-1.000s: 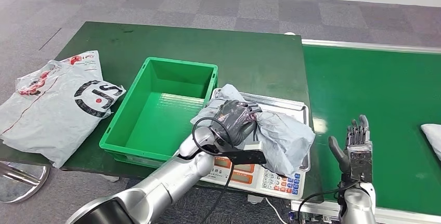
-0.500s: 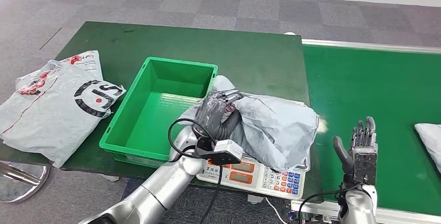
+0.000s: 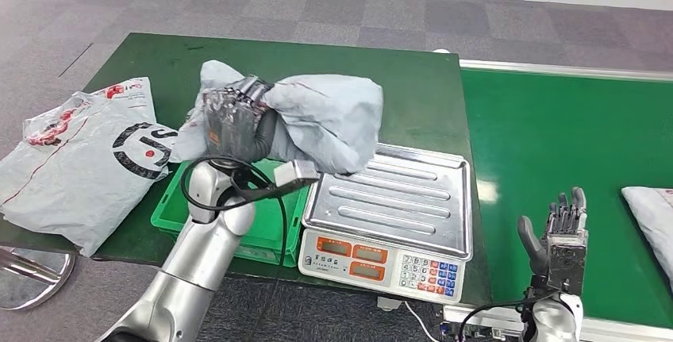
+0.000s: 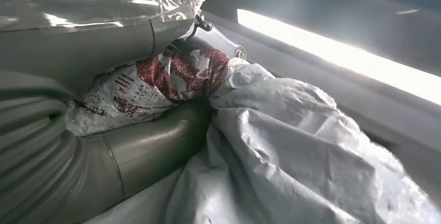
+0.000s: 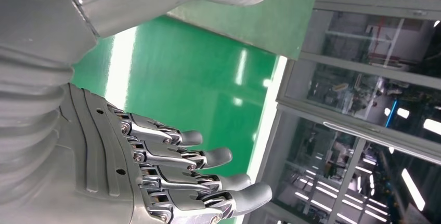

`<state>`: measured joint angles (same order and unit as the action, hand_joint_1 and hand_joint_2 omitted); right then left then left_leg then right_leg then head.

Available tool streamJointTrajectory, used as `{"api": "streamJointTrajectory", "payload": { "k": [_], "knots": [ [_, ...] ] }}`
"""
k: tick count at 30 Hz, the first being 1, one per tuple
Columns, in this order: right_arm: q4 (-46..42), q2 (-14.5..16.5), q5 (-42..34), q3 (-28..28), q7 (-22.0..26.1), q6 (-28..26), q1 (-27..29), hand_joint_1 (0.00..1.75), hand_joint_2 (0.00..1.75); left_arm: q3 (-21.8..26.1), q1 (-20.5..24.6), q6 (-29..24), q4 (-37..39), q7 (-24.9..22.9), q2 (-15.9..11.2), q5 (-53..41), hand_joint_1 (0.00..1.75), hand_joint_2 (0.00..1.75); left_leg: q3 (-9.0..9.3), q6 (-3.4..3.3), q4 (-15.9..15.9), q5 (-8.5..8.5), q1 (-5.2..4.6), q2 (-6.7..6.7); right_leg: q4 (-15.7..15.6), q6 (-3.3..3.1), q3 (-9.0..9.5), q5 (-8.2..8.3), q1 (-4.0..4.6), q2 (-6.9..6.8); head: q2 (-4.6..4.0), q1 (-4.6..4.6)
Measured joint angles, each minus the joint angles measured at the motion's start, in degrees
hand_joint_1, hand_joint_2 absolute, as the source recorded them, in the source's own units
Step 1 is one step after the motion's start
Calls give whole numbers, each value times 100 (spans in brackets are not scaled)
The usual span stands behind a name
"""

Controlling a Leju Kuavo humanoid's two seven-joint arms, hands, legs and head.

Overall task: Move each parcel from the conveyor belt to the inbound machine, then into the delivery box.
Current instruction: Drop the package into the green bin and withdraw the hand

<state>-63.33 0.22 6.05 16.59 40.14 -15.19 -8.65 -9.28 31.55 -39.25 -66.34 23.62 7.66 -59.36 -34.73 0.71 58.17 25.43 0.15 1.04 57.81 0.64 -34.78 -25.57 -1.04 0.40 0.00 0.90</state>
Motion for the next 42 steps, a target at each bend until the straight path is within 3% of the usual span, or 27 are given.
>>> {"api": "streamJointTrajectory", "payload": {
  "k": [5,9,15,21,22,25,26,33,42],
  "knots": [
    [-117,-2,33,0,1,3,76,0,175,579,698,607,1323,-1314,-500,-208,175,175,2,15,-1,-10,7,-9,3,-13,-7,9,7,9,0,0],
    [-232,-2,113,30,0,-25,159,0,175,823,1173,1587,2410,-2049,-871,-291,175,175,-1,18,-1,-12,12,-15,5,-17,-13,11,10,19,0,0],
    [-286,-4,157,84,-1,-20,173,0,175,913,1634,2291,3357,-2431,-1140,-421,175,175,-8,18,0,-9,10,-11,4,-15,-15,10,8,19,0,0],
    [-292,-9,187,217,-1,-3,176,0,175,910,2117,3938,4034,-2885,-1170,-723,175,175,-5,19,1,-6,7,-13,3,-15,-17,10,6,18,0,0],
    [-296,-9,197,242,-1,-4,178,0,175,899,2186,4191,4117,-2935,-1156,-805,158,175,-3,19,1,-7,7,-13,3,-15,-17,10,6,18,0,0],
    [-311,-9,233,331,-1,-13,189,0,175,809,2363,4778,4311,-2997,-1054,-1038,29,175,0,20,1,-7,7,-14,3,-16,-17,11,6,19,0,0],
    [-316,-9,242,354,-1,-16,194,0,175,770,2400,4907,4355,-2979,-1001,-1092,1,175,1,20,1,-7,7,-14,4,-16,-16,11,6,18,0,0],
    [-368,-7,280,488,-1,-16,250,0,175,610,2432,5019,4480,-2762,-674,-1161,0,175,-2,20,1,-8,7,-2,4,-15,-9,10,6,9,0,0],
    [-416,-5,282,500,-1,-3,291,0,175,559,2414,4822,4502,-2538,-554,-1104,0,175,-1,19,1,-8,6,-2,3,-15,-9,10,5,9,0,0]
  ]
}}
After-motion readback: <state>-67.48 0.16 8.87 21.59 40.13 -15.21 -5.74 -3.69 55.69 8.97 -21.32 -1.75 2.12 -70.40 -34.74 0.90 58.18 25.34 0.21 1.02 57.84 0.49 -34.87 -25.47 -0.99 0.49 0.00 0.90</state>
